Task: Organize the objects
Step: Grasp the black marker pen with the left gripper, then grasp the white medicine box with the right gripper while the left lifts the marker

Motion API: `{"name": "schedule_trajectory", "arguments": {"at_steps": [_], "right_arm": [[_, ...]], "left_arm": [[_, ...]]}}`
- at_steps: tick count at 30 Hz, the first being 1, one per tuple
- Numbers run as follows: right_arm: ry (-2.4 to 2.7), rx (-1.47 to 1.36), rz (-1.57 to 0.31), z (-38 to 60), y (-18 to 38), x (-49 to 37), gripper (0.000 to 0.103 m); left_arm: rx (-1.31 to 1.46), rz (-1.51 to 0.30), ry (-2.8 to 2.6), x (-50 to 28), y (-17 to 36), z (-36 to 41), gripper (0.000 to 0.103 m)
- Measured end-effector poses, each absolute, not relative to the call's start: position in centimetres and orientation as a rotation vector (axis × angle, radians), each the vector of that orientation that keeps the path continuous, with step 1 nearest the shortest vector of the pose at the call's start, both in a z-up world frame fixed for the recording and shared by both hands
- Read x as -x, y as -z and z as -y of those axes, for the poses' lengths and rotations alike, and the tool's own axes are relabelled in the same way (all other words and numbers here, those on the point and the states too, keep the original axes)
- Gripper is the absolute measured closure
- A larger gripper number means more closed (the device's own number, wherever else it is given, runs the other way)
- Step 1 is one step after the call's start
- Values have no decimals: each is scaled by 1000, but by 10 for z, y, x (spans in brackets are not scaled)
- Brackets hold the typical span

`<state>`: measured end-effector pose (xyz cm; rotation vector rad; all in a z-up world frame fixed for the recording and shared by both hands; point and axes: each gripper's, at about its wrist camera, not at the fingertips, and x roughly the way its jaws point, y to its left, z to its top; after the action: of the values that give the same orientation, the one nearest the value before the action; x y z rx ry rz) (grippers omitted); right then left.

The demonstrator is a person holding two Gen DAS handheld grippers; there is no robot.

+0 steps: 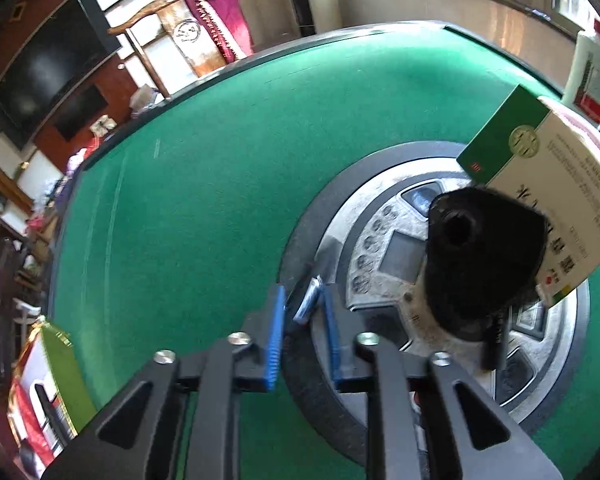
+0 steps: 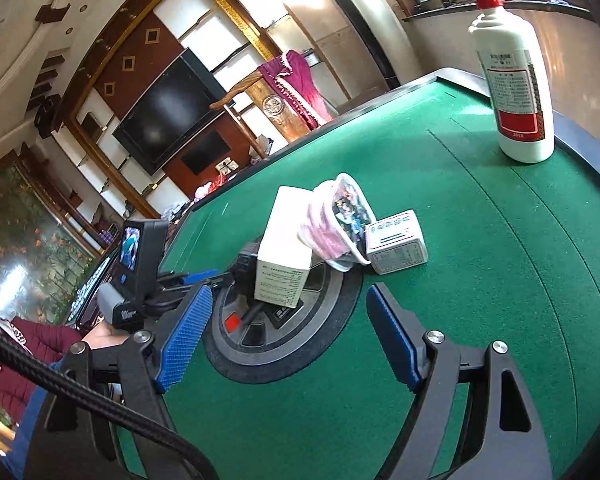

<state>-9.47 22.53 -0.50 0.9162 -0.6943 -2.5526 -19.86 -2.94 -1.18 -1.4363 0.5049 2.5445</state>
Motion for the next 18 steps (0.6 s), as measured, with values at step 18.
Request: {"name": "schedule_trajectory", "arguments": {"at_steps": [18], "right_arm": [[2850, -1145, 412, -250, 22, 149, 23]], "left_arm": [[1393, -148, -2567, 55, 9, 45, 94]]}}
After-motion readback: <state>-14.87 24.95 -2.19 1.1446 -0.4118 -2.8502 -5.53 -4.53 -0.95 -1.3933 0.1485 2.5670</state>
